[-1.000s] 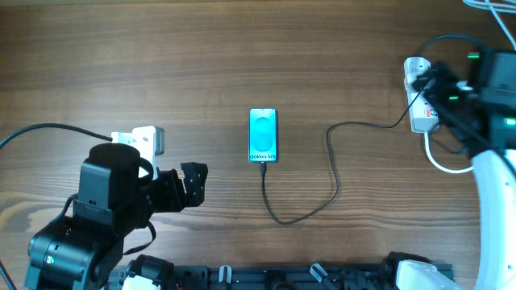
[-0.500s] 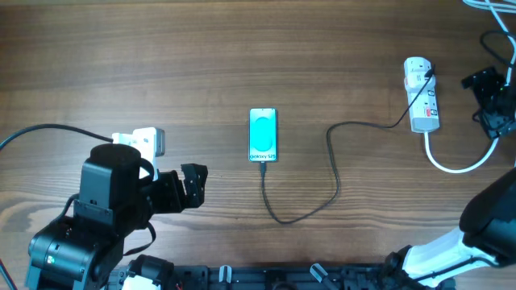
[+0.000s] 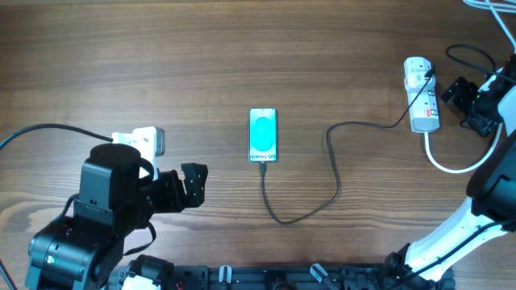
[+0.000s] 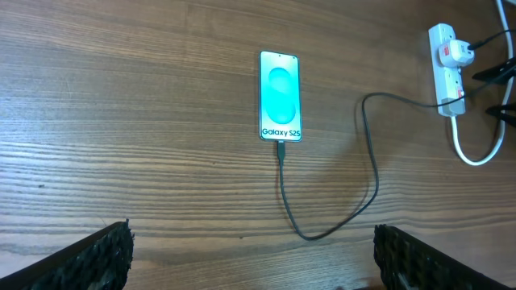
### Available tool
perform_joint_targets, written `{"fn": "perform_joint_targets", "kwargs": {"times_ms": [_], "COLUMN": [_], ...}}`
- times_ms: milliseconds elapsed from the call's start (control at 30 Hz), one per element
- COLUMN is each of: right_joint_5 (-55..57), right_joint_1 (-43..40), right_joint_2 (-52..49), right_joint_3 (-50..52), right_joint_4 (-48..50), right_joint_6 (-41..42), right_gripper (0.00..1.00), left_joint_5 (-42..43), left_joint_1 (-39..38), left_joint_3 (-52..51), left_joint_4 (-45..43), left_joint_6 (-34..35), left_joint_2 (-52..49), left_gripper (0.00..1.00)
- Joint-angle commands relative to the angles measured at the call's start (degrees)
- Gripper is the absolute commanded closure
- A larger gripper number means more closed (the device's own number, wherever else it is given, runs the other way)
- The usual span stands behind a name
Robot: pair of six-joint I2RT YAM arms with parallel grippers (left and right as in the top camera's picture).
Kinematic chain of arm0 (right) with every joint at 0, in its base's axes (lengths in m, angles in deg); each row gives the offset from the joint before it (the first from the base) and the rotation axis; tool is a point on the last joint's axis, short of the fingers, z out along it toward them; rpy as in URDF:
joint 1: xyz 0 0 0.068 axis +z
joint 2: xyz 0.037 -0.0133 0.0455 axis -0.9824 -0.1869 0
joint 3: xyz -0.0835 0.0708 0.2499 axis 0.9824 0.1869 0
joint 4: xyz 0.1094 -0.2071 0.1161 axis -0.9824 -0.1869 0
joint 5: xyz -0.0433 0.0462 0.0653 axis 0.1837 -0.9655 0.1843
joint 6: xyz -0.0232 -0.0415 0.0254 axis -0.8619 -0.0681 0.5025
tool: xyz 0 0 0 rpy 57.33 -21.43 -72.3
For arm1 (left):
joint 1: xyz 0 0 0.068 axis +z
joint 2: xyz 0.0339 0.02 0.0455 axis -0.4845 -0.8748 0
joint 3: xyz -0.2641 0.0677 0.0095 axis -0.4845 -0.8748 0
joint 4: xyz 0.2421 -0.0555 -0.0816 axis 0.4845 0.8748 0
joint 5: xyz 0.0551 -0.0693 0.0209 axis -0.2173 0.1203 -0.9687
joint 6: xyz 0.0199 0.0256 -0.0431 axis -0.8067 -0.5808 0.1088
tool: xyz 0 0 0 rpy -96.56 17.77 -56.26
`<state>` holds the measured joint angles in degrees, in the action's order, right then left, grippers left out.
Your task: Plug charger to phone and switch on socket
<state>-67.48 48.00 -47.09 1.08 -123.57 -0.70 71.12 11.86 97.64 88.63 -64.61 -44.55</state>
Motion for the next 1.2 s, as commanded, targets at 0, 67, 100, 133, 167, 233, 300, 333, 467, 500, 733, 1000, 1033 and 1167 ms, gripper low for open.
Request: {"fn": "perform_joint_targets", "kwargs": {"times_ms": [0, 67, 100, 133, 167, 233, 300, 333, 467, 500, 733, 1000, 1033, 1167], "right_joint_5": [-2.6, -2.6, -2.6, -2.6, -2.5, -2.4, -2.4, -2.2, -2.2, -2.2, -2.2, -2.2, -2.2, -2.7], "right_joint_1": [0.2, 0.2, 0.3, 0.3, 0.3, 0.3, 0.9, 1.2, 2.8, 2.9, 2.9, 2.7, 2.7, 3.2], "right_joint_2": [-1.4, -1.4, -1.5, -1.5, -1.6, -1.6, -1.6, -1.6, -3.5, -4.2, -5.0, 0.0, 1.6, 13.8], "right_joint_3": [-1.0, -0.9, -0.9, -0.9, -0.9, -0.9, -0.9, -0.9, -0.9, -0.9, -0.9, -0.9, -0.9, -0.9], "right_joint_4": [0.8, 1.1, 1.3, 1.6, 1.9, 2.3, 3.0, 3.1, 3.1, 3.1, 2.9, -1.9, -2.4, -9.6], "right_joint_6": [-1.4, -1.5, -1.5, -1.4, -1.2, 0.8, 2.4, 2.3, 2.6, 2.6, 2.6, 4.9, 5.1, 10.3], "right_gripper": [0.00, 0.00, 0.00, 0.00, 0.00, 0.00, 0.00, 0.00, 0.00, 0.00, 0.00, 0.00, 0.00, 0.00], "left_joint_5": [-0.8, -0.8, -0.8, -0.8, -0.8, -0.8, -0.8, -0.8, -0.8, -0.8, -0.8, -0.8, -0.8, -0.8], "left_joint_1": [0.2, 0.2, 0.2, 0.2, 0.2, 0.2, 0.2, 0.2, 0.2, 0.2, 0.2, 0.2, 0.2, 0.2], "left_joint_3": [-0.5, -0.5, -0.5, -0.5, -0.5, -0.5, -0.5, -0.5, -0.5, -0.5, -0.5, -0.5, -0.5, -0.5], "left_joint_4": [-0.3, -0.3, -0.3, -0.3, -0.3, -0.3, -0.3, -0.3, -0.3, -0.3, -0.5, -0.9, -0.9, -0.9], "left_joint_6": [-0.3, -0.3, -0.3, -0.3, -0.3, -0.3, -0.3, -0.3, -0.3, -0.3, -0.3, -0.3, -0.3, -0.3], "left_joint_2": [0.0, 0.0, 0.0, 0.0, 0.0, 0.0, 0.0, 0.0, 0.0, 0.0, 0.0, -1.2, -1.4, -3.6], "left_gripper": [0.00, 0.00, 0.00, 0.00, 0.00, 0.00, 0.00, 0.00, 0.00, 0.00, 0.00, 0.00, 0.00, 0.00]}}
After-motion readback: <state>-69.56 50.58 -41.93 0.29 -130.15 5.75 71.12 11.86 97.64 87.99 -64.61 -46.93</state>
